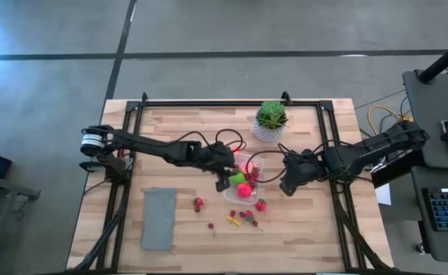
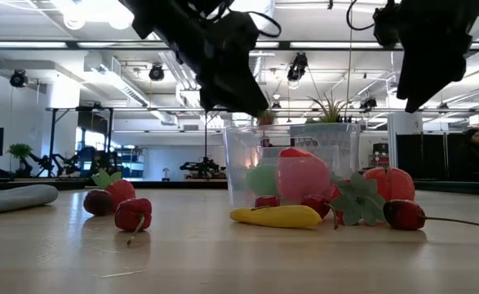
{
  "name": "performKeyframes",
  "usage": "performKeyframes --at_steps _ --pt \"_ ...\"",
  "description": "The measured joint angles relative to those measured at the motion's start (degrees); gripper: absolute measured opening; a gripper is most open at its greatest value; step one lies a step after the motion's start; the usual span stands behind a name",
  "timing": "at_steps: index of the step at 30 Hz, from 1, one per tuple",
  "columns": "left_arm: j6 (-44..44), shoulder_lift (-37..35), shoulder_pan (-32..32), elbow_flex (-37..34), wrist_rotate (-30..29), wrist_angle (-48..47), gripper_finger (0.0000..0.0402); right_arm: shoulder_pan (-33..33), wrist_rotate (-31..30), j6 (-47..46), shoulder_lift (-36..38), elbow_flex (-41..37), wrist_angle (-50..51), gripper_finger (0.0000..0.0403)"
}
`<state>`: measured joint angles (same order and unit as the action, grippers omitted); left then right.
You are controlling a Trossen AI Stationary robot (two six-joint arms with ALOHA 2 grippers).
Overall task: Pick and placing Produce into tupperware
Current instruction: Put the red strawberry into the transparent bin, then adjust the transparent bin
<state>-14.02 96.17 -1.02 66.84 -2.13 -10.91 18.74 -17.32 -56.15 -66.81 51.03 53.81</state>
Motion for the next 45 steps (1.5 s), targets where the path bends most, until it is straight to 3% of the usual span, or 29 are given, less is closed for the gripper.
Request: performKeyframes --at_steps 4,10,19,25,31,38,41,45 --pt "-4.85 0.55 -0.13 1.17 0.00 -1.06 0.0179 2.52 -0.04 -1.28 0.00 -0.14 -0.07 0.0270" --pt "-5.02 -0.54 -1.36 1.06 0.20 -0.72 0.0227 6.21 -0.18 -2.50 0.00 -0.29 -0.55 0.0274" --pt "-5.30 -1.72 -5.03 0.73 0.27 -3.59 0.0230 10.80 -0.70 -4.07 -0.02 -1.40 -7.97 0.0265" --pt "-11.12 -1.74 -8.82 0.64 0.40 -14.60 0.0230 15.17 -0.29 -4.30 -0.04 -2.56 -16.65 0.0271" --pt "-11.20 -1.75 -12.44 0.27 -3.40 -25.57 0.0230 17.64 -0.48 -8.82 -0.04 -2.61 -20.01 0.0268" --pt "-5.80 -2.02 -14.48 0.13 -6.97 -27.61 0.0230 17.64 -1.89 -14.66 -0.51 -2.65 -22.90 0.0265" --pt "-3.47 -2.89 -14.49 -0.78 -7.38 -28.41 0.0230 17.64 -3.40 -19.57 -2.45 -2.74 -20.95 0.0264" --pt "-0.72 -5.07 -14.24 -3.51 -13.50 -28.21 0.0230 17.64 -3.30 -32.45 -8.09 -2.85 -15.37 0.0263"
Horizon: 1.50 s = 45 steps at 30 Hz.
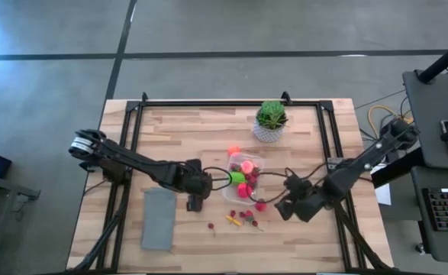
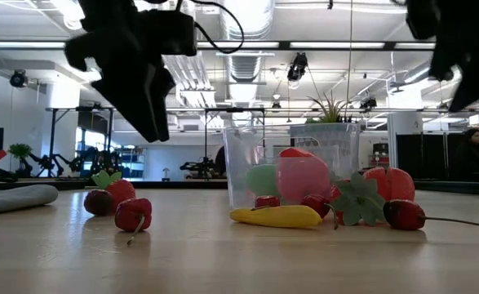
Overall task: Pick and placing Produce into tupperware
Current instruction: Adjust the transparent bin
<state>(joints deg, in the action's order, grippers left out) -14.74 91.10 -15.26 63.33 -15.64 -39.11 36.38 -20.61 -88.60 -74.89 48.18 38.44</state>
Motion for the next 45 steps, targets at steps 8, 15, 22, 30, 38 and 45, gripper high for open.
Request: performKeyframes --at_steps 8,15,22,30,38,45 --pt "1.68 -6.76 3.19 -5.40 -3.11 7.49 0.0230 -0.40 -1.43 -14.82 -10.10 2.39 -2.82 0.0260" --pt "1.57 -12.62 5.75 -9.03 -1.61 13.93 0.0230 -2.73 -3.38 -17.61 -9.67 5.28 4.39 0.0260" --pt "0.14 -13.32 7.65 -12.33 -1.15 21.27 0.0230 -9.00 -1.56 -15.11 -5.07 4.66 12.94 0.0253" --pt "-1.46 -8.14 8.95 -13.16 -0.64 25.35 0.0230 -18.01 2.65 -3.79 -6.11 1.38 10.08 0.0202" --pt "-3.08 -5.57 9.82 -12.95 0.71 26.90 0.0230 -21.81 3.10 4.74 -5.84 0.57 8.69 0.0082" --pt "-2.95 -2.47 11.01 -12.37 2.23 31.56 0.0230 -24.80 2.88 8.89 -6.54 -0.31 5.92 0.0012"
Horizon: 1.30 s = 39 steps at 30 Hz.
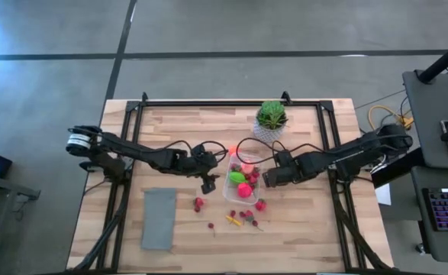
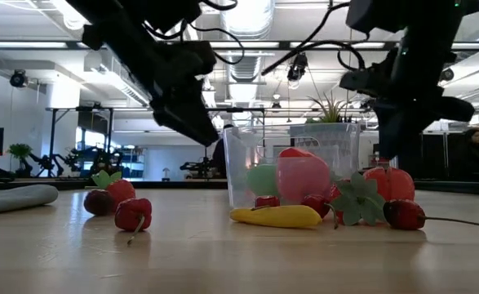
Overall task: Pick and placing Produce into tupperware
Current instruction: Adjust the transparent bin
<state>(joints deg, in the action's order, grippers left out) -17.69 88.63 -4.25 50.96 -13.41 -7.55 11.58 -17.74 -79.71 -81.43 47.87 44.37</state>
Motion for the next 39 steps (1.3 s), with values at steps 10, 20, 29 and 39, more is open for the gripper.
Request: performKeyframes --at_steps 10,20,29,39 --pt "-0.11 1.26 0.13 0.00 1.06 1.51 0.0230 -3.39 5.15 6.77 -2.52 -1.37 -11.80 0.0009" --pt "-3.13 1.27 0.13 -0.35 2.97 2.65 0.0230 -3.88 8.17 11.25 -7.18 -1.52 -19.78 0.0009" --pt "-5.99 1.27 0.07 -0.77 3.88 2.56 0.0230 -4.01 8.98 12.78 -8.10 -1.52 -25.08 0.0009" --pt "-8.91 1.27 -0.96 -0.85 8.26 2.51 0.0230 -4.12 8.68 16.21 -8.28 -1.52 -27.15 0.0009"
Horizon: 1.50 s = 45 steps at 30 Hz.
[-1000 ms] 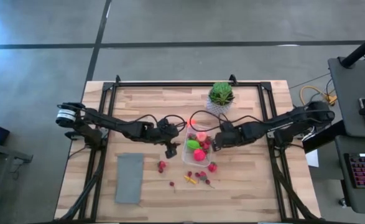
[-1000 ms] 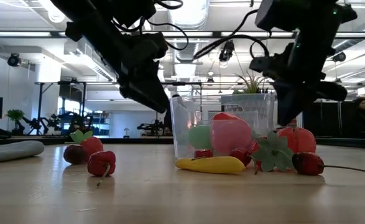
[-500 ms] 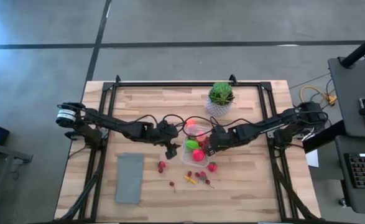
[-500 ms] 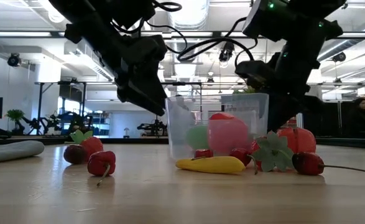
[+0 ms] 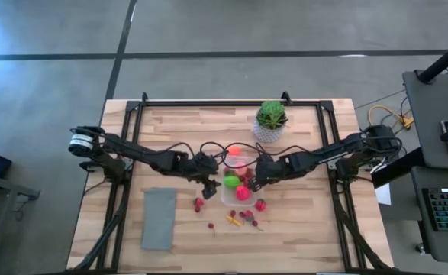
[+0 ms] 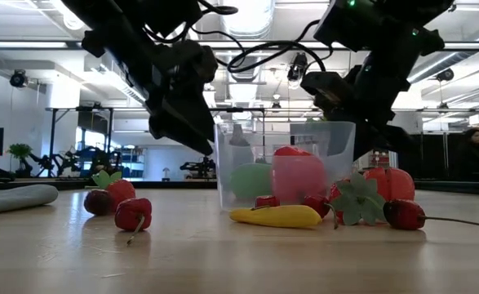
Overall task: Pick and placing Produce into tupperware
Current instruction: Adjust the transparent bin, then put the red strawberry into the transparent bin
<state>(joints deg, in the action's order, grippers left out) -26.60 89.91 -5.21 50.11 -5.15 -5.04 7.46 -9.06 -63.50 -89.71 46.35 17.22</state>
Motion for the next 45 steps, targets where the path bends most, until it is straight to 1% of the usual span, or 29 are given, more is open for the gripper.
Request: performKeyframes --at_steps 6,13,20,23,25,27,30,32,36,41,45 --pt "-0.05 -0.02 -0.29 0.00 -0.09 -1.02 0.0230 0.13 0.48 -0.83 0.00 0.00 -0.07 0.0009" --pt "-0.07 -0.42 -0.29 -0.04 -0.31 -7.45 0.0230 0.76 1.05 -1.10 0.48 0.02 -0.71 0.0009" --pt "-0.09 -3.61 -0.36 -0.09 -0.82 -9.54 0.0230 1.28 1.67 0.01 2.44 0.02 -1.53 0.0009" --pt "-0.07 -5.08 -0.36 -0.11 -1.88 -9.45 0.0230 1.95 -1.28 -2.23 3.97 0.09 0.84 0.0015" --pt "-0.05 -6.05 -0.36 -0.13 -2.94 -9.48 0.0230 2.37 -3.75 -4.35 5.28 0.10 2.88 0.0029" --pt "0.08 -6.90 -0.36 -0.13 -3.76 -9.48 0.0230 2.48 -4.30 -6.25 6.82 0.11 6.10 0.0049" --pt "0.84 -7.85 -0.36 -0.26 -4.50 -9.60 0.0230 3.40 -4.50 -9.93 8.89 0.09 9.96 0.0084" --pt "1.95 -8.45 -0.36 -0.29 -4.79 -9.47 0.0230 4.63 -4.06 -12.66 10.09 0.08 10.69 0.0107" --pt "4.11 -9.02 -0.36 -0.69 -4.79 -9.43 0.0230 8.62 -2.12 -22.87 11.08 0.09 11.99 0.0141" --pt "7.12 -9.26 -0.61 -0.85 -4.57 -9.62 0.0230 15.62 -2.21 -37.19 10.93 0.09 12.18 0.0160" --pt "10.33 -9.49 -1.21 -0.85 -4.35 -9.44 0.0230 20.78 -2.85 -46.61 10.93 0.09 12.10 0.0161"
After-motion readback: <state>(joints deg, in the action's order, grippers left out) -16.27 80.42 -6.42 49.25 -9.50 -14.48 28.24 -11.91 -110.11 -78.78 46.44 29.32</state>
